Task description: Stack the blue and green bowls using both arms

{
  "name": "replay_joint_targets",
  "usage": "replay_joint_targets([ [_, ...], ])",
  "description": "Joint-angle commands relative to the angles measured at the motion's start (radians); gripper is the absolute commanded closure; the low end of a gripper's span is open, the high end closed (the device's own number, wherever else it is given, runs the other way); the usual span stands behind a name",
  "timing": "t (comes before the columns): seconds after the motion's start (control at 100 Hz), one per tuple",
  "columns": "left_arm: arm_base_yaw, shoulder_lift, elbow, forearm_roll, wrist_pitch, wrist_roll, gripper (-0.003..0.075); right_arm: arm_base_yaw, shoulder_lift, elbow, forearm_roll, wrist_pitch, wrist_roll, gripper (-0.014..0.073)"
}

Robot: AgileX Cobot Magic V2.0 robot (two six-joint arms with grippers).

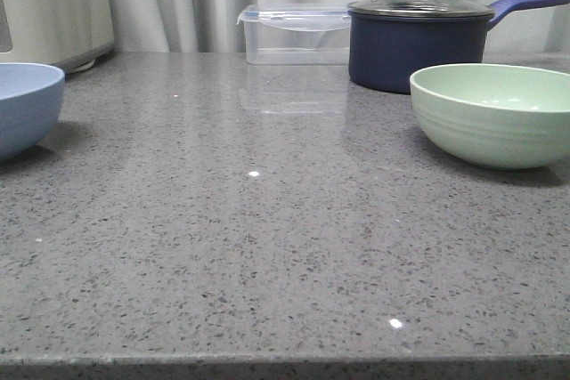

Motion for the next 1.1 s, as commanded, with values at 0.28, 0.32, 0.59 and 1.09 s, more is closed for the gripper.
replay_joint_targets([
  [0.28, 0.002, -0.036, 0.042, -0.001, -0.094, -0.008, 0.0741, -0.008, -0.017, 0.0, -0.009, -0.077, -0.001, 0.0636],
  [0.32, 0.002, -0.036, 0.042, -0.001, -0.094, -0.008, 0.0741, -0.008, -0.017, 0.0, -0.009, -0.077, -0.001, 0.0636],
  [0.59, 0.002, -0.036, 0.042, -0.001, -0.096, -0.008, 0.0741, -0.008, -0.017, 0.0, -0.009, -0.077, -0.001, 0.0636],
  [1.09, 0.0, -0.015, -0.061, -0.015, -0.08, -0.008, 0.0741, -0.008, -0.011, -0.043, 0.022, -0.031, 0.014, 0.0636],
])
